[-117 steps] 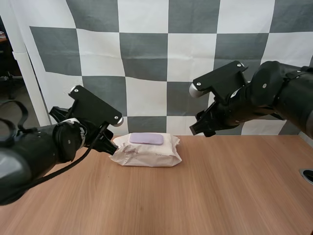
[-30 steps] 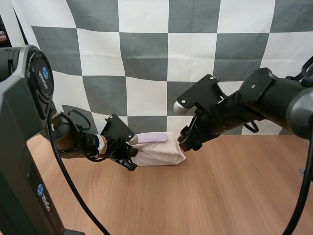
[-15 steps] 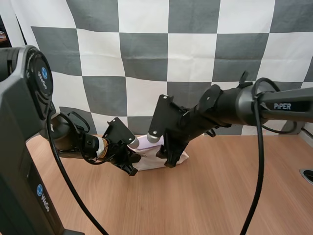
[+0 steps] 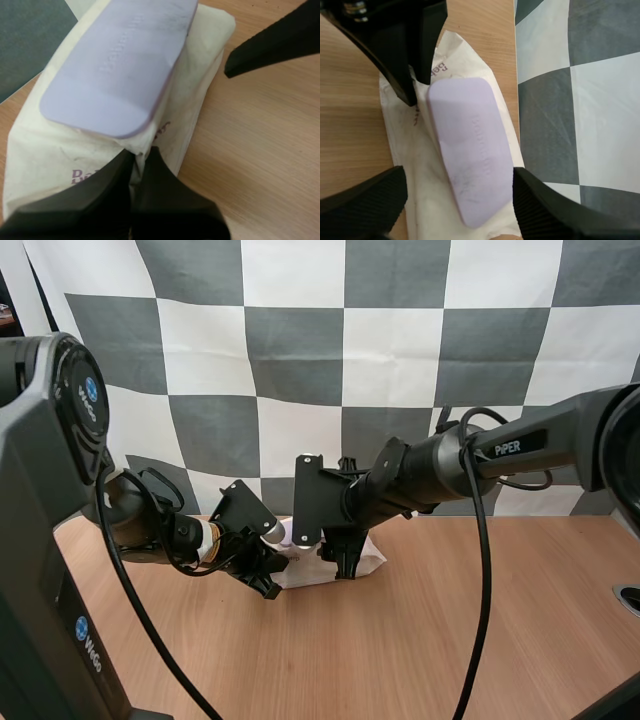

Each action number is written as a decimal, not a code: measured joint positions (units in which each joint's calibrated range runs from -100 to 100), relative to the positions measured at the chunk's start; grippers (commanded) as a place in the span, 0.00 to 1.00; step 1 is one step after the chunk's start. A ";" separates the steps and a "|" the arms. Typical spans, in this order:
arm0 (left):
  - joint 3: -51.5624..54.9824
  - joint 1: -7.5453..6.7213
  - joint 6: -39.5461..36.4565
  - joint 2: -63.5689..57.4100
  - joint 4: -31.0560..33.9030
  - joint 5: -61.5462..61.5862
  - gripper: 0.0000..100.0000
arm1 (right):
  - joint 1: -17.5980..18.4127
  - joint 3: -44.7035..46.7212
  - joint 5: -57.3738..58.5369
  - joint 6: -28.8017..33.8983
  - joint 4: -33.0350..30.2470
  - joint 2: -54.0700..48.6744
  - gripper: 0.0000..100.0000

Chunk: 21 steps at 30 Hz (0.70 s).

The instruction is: Open the wet wipes lid

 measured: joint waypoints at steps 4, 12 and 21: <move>0.00 0.00 0.00 0.00 0.00 0.00 0.00 | 0.00 -0.10 -1.80 0.00 0.00 1.64 1.00; 0.00 0.00 0.00 0.00 0.00 -0.42 0.00 | 0.00 -0.93 -4.21 0.00 0.11 3.26 0.82; 0.00 0.00 0.00 0.00 0.00 -0.42 0.00 | 0.00 -2.49 -1.34 0.00 3.83 3.26 0.51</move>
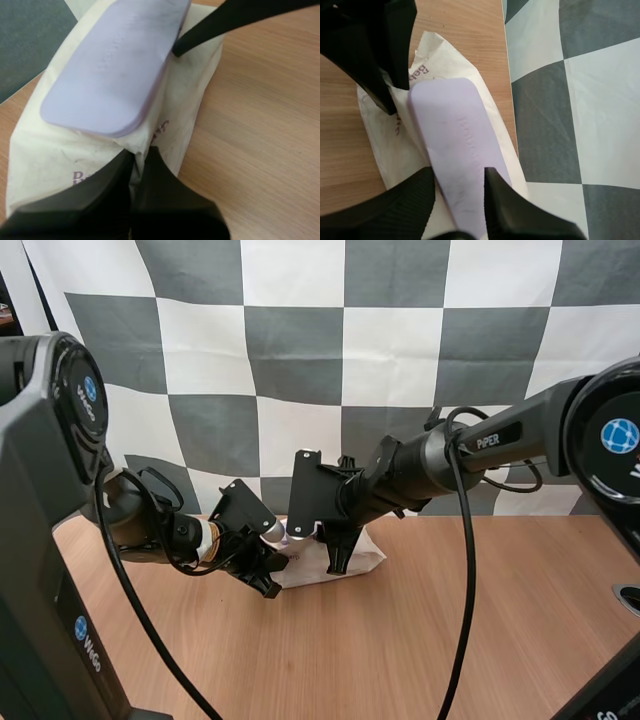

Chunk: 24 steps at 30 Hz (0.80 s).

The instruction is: Open the wet wipes lid

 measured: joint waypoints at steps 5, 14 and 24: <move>0.00 0.00 0.00 0.00 0.00 0.00 0.00 | 0.00 0.00 0.00 0.00 0.03 0.00 0.36; 0.00 0.00 -0.45 0.00 0.05 -0.15 0.00 | 0.00 -0.43 -0.23 0.00 4.48 0.00 0.00; 0.00 0.00 -2.01 0.00 2.50 -0.94 0.00 | 0.00 -8.40 -0.35 0.00 8.15 1.30 0.00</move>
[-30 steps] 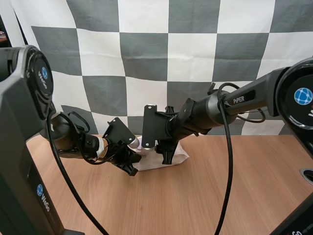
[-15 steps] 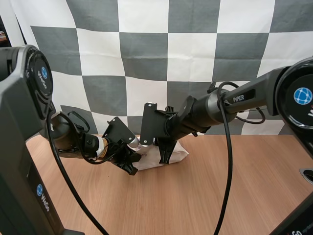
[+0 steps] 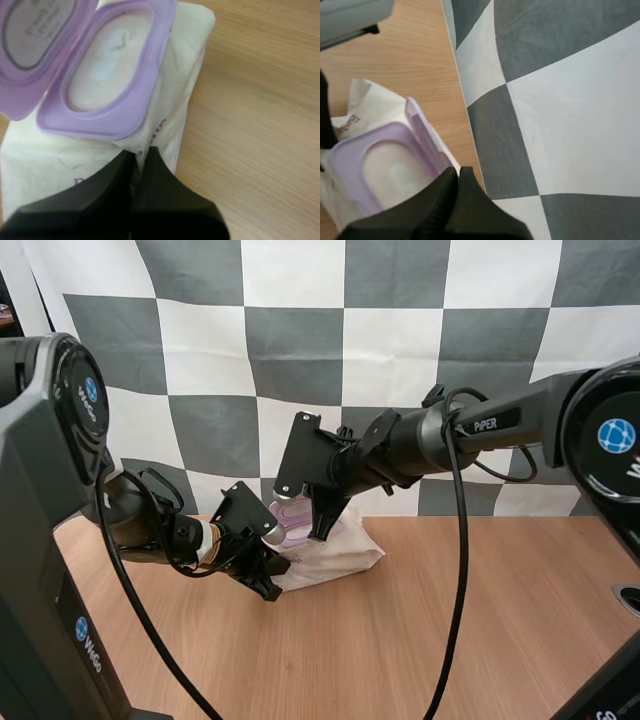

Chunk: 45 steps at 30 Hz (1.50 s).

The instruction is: Open the wet wipes lid

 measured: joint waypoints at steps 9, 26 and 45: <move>0.00 0.00 -0.24 0.00 0.24 0.00 0.00 | 0.00 -7.04 -0.41 0.00 2.04 8.41 0.00; 0.12 0.00 -0.24 0.00 0.28 0.48 0.00 | 0.06 -10.94 -3.57 0.03 5.94 18.11 0.00; 0.12 0.00 -1.47 -2.06 1.05 1.27 1.00 | -4.09 -10.36 11.19 19.90 -1.00 -11.86 0.00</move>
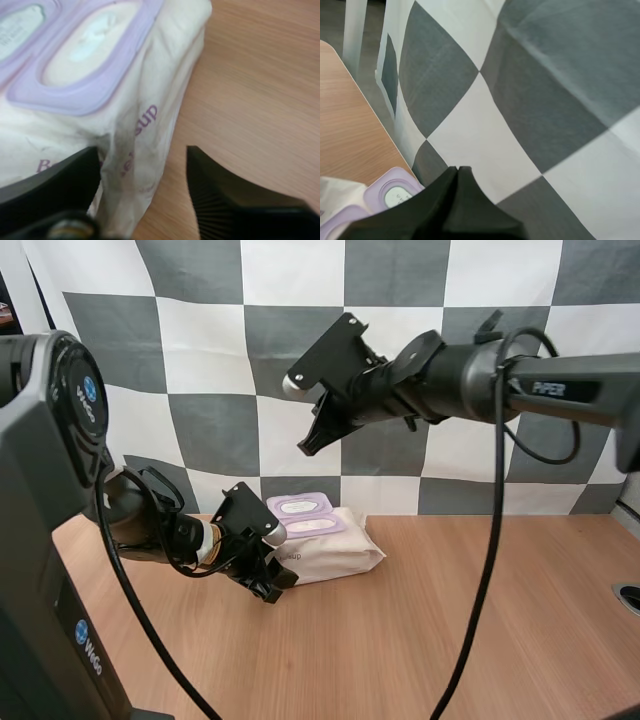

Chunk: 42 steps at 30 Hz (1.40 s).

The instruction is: Open the wet wipes lid

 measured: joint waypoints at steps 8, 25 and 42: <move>0.00 0.00 -1.69 -11.77 0.00 -8.08 1.00 | -3.94 0.00 21.40 11.23 -13.43 -15.50 0.19; 0.00 0.00 -15.68 -44.92 0.00 -29.52 0.45 | -3.94 0.00 30.28 24.01 -19.87 -42.97 0.00; -0.13 -0.05 -38.22 -77.07 0.00 -10.11 0.00 | -4.09 3.20 21.12 37.67 -20.79 -62.34 0.00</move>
